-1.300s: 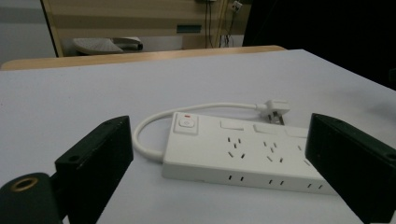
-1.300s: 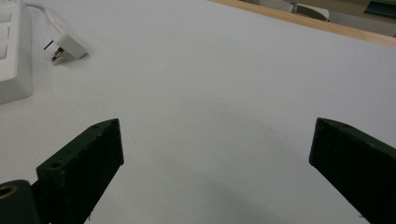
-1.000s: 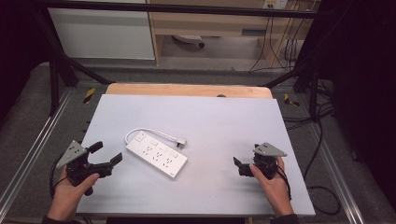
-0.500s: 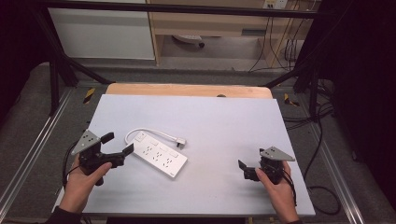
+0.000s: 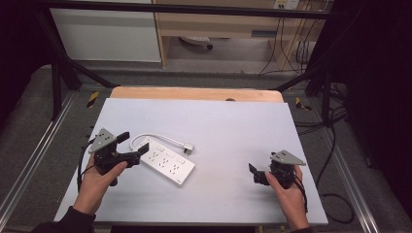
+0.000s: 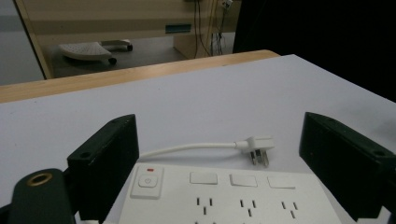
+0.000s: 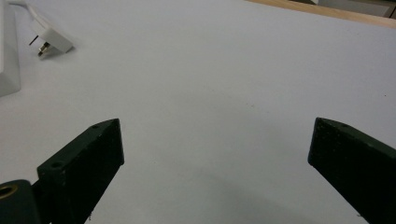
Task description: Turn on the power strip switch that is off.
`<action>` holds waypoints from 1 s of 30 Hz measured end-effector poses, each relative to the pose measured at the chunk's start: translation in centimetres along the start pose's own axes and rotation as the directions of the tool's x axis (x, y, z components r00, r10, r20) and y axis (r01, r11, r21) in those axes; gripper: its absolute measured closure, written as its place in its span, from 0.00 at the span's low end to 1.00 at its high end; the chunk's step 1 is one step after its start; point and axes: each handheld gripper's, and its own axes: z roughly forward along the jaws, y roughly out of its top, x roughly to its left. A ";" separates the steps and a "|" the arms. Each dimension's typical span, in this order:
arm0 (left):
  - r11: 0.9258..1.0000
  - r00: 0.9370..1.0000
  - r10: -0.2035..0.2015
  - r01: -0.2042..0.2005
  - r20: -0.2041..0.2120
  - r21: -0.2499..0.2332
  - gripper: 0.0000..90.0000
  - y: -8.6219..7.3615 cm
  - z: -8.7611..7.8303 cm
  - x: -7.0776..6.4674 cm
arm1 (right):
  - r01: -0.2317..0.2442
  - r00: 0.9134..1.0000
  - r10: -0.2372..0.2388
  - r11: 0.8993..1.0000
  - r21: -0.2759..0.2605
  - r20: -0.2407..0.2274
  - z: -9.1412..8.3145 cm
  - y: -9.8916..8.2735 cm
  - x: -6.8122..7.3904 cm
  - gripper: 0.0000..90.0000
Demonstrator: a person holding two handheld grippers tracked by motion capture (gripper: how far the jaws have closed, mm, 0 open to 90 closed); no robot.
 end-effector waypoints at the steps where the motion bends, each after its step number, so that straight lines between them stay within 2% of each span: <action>1: 1.000 1.000 -0.005 0.005 0.003 -0.002 0.13 0.1 0.2 0.0 | 0.002 1.000 -0.002 1.000 0.004 -0.001 0.0 0.0 0.0 0.04; 5: 1.000 1.000 -0.005 0.005 0.003 0.005 0.13 0.2 0.7 -0.1 | 0.001 1.000 -0.001 1.000 0.004 0.003 -0.1 -0.1 0.0 0.04; 8: 0.999 0.999 -0.038 0.038 0.006 0.011 0.14 0.3 1.0 -0.1 | -0.002 1.000 0.002 1.000 0.009 -0.004 -0.1 -0.1 0.1 0.04; 17: 0.999 1.000 -0.004 0.003 0.013 0.044 0.16 0.4 2.6 -0.6 | 0.007 1.000 -0.007 1.000 0.011 -0.010 0.0 -0.1 0.1 0.04; 30: 0.996 0.999 0.020 -0.023 0.035 0.086 0.31 0.2 5.3 -2.0 | 0.008 1.000 -0.008 1.000 0.015 -0.009 0.0 -0.2 0.1 0.04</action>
